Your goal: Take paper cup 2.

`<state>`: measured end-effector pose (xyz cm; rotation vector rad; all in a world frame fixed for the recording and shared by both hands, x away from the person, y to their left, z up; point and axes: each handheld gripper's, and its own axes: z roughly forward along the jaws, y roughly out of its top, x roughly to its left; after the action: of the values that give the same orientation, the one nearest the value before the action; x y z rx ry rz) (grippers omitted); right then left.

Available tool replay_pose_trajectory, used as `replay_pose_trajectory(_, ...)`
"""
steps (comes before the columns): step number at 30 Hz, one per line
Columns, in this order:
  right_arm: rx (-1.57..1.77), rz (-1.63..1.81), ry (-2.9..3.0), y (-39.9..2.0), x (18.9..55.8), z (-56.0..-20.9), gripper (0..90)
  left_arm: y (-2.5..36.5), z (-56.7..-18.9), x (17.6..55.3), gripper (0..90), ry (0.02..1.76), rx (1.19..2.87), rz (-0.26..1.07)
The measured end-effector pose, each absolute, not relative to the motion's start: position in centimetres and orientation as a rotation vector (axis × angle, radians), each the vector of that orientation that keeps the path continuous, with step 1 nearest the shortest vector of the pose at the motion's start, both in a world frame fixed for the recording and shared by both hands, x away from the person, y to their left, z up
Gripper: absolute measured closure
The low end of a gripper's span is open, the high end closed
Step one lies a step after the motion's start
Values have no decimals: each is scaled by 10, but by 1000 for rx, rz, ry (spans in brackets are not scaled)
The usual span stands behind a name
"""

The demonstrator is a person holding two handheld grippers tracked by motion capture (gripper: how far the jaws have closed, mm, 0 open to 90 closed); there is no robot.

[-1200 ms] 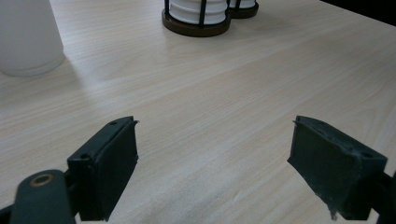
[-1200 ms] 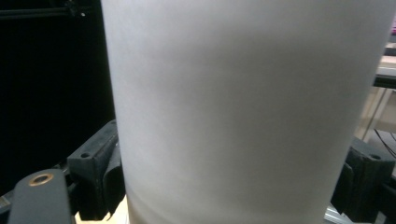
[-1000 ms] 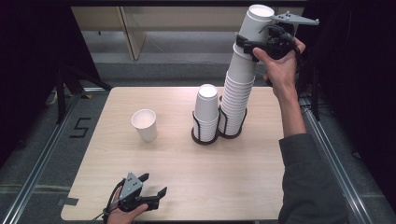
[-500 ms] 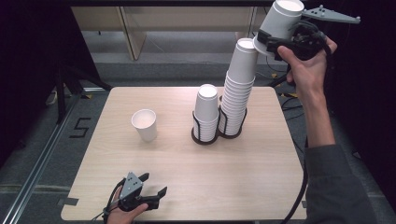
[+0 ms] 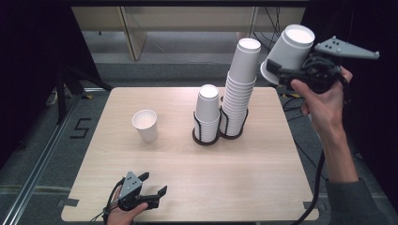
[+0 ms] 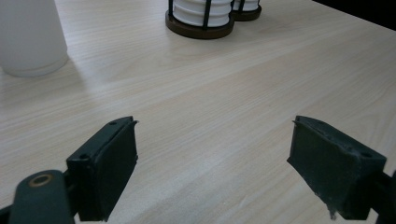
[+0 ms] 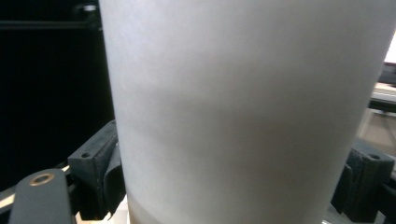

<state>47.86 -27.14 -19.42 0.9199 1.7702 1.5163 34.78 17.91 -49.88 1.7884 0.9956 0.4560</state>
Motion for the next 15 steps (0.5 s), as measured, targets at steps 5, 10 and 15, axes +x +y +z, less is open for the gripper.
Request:
replay_pose_trajectory(5, 884, 1510, 1826, -265, 462, -222, 148, 177, -499, 349, 146, 981, 1794, 447)
replay_pose_trajectory(10, 862, 1499, 1847, -259, 458, -250, 148, 178, -500, 351, 145, 971, 1800, 469)
replay_pose_trajectory(15, 855, 1536, 1895, -245, 452, -281, 148, 178, -502, 355, 146, 983, 1795, 477)
